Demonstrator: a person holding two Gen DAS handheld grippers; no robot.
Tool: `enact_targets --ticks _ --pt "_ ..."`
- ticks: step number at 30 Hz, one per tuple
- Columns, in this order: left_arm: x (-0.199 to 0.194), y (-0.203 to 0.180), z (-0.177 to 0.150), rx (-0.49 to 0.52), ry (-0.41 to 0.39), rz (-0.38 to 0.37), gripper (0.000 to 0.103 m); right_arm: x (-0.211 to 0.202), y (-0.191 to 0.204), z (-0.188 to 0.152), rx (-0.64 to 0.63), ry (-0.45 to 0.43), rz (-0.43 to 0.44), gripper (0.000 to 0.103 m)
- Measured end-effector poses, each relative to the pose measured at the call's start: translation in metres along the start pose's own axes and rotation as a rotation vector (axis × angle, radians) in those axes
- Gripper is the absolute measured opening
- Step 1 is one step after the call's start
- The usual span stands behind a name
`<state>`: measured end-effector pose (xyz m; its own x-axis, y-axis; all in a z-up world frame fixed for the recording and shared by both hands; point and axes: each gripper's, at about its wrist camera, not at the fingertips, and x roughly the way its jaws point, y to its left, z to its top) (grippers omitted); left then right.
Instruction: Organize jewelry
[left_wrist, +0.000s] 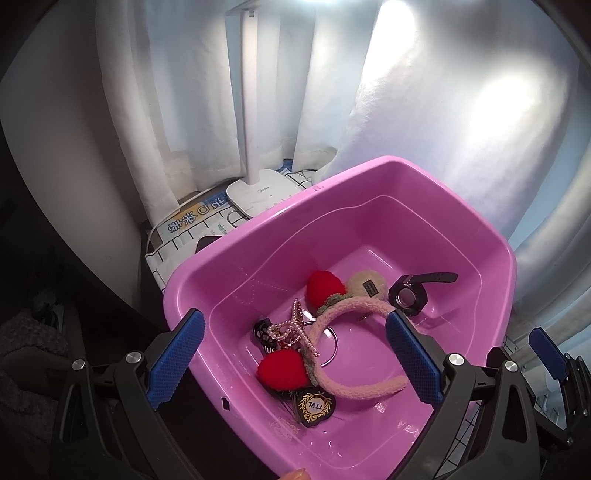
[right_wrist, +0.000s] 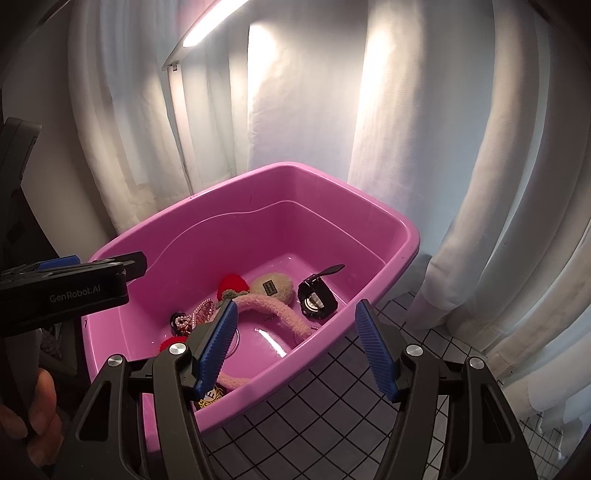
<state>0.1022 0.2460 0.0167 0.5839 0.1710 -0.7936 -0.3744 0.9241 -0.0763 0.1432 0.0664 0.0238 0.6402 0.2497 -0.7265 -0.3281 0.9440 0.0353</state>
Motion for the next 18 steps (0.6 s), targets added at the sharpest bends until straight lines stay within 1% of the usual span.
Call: enact_targets --ticks 18 --pt "-0.0009 -0.0001 -0.0049 0.014 0.015 0.028 0.097 -0.0061 0.0027 -0.006 0.0 0.01 -0.008 0.063"
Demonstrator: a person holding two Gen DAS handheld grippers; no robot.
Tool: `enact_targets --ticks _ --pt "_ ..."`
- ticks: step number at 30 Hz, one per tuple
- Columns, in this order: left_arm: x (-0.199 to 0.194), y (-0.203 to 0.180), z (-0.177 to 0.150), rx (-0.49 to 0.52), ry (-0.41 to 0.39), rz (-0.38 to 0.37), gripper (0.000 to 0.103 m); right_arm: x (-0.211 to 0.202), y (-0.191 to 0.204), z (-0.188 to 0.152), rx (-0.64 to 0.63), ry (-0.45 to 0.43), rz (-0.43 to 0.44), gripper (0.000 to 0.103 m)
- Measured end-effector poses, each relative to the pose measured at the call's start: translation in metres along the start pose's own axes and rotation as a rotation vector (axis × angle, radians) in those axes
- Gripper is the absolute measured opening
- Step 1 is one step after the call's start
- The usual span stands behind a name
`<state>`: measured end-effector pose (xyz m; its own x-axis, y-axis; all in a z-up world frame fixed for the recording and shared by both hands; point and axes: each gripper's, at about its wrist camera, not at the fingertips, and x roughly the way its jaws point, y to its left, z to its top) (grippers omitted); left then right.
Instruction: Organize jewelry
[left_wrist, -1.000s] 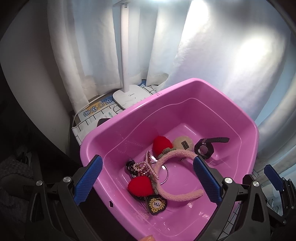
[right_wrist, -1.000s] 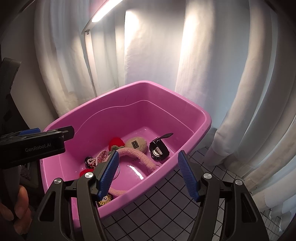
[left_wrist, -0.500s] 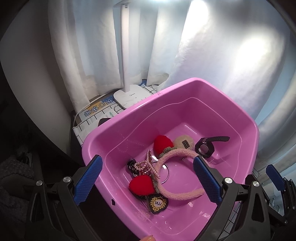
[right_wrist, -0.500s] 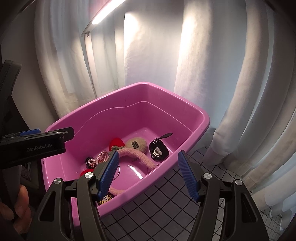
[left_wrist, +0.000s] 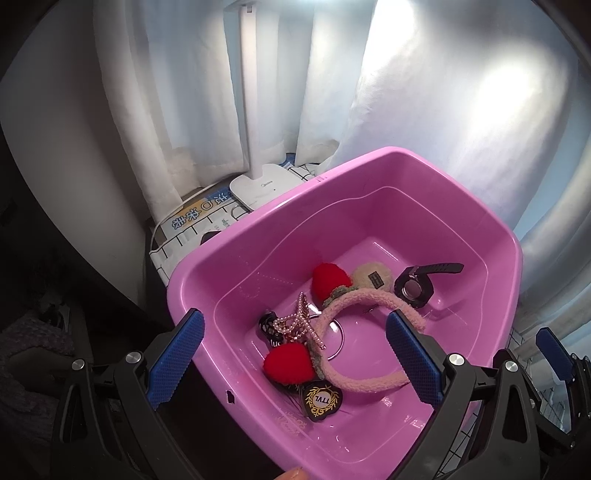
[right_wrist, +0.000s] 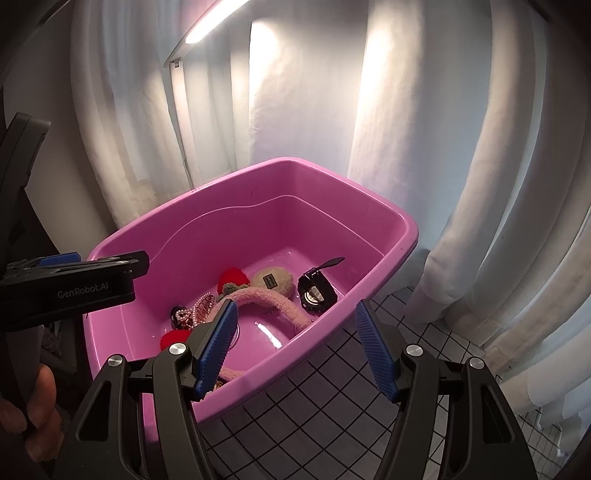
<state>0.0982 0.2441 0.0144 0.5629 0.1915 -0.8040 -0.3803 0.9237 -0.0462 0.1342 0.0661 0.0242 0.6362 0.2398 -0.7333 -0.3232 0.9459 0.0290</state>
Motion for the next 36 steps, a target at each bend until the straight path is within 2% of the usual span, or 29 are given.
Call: enact_targets --ticks 22,36 --pt "-0.0016 0.0064 0.0004 -0.011 -0.003 0.015 0.097 0.0016 0.0046 -0.0045 -0.009 0.018 -0.004 0.063" --pt "-0.0014 0.0068 -0.0022 -0.009 0.002 -0.001 0.097 0.0025 0.006 -0.0053 -0.015 0.02 -0.005 0.063"
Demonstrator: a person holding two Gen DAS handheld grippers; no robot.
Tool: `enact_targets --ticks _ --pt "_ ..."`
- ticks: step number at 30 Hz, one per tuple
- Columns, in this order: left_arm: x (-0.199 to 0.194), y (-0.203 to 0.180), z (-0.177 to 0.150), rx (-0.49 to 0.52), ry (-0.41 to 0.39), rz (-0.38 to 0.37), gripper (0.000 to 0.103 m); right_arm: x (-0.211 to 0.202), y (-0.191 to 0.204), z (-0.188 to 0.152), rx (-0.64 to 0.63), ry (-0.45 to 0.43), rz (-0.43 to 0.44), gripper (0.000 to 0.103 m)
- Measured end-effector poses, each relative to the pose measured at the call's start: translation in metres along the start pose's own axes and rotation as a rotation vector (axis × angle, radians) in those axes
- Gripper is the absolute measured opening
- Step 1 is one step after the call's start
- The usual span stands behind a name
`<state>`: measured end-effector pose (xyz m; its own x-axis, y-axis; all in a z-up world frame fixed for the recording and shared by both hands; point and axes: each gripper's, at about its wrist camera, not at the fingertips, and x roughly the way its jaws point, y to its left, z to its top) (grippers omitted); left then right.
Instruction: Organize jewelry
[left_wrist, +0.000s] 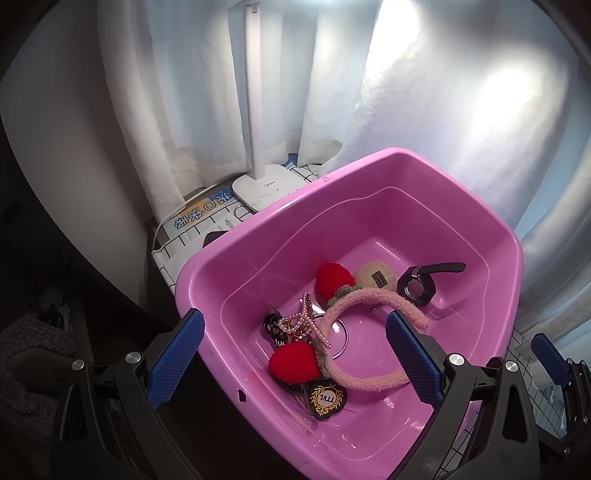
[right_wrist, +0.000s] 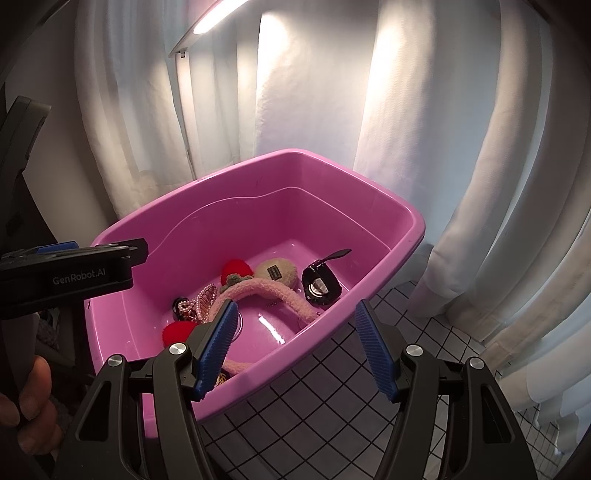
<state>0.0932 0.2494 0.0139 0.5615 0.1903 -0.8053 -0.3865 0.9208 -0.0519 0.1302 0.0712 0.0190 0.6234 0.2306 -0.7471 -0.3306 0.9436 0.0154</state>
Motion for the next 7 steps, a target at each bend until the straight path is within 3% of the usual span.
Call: enact_targets --ticks 7 --pt "-0.0037 0.001 0.0003 -0.009 -0.013 0.011 0.097 -0.0018 0.0016 -0.001 -0.001 -0.002 0.0 0.063"
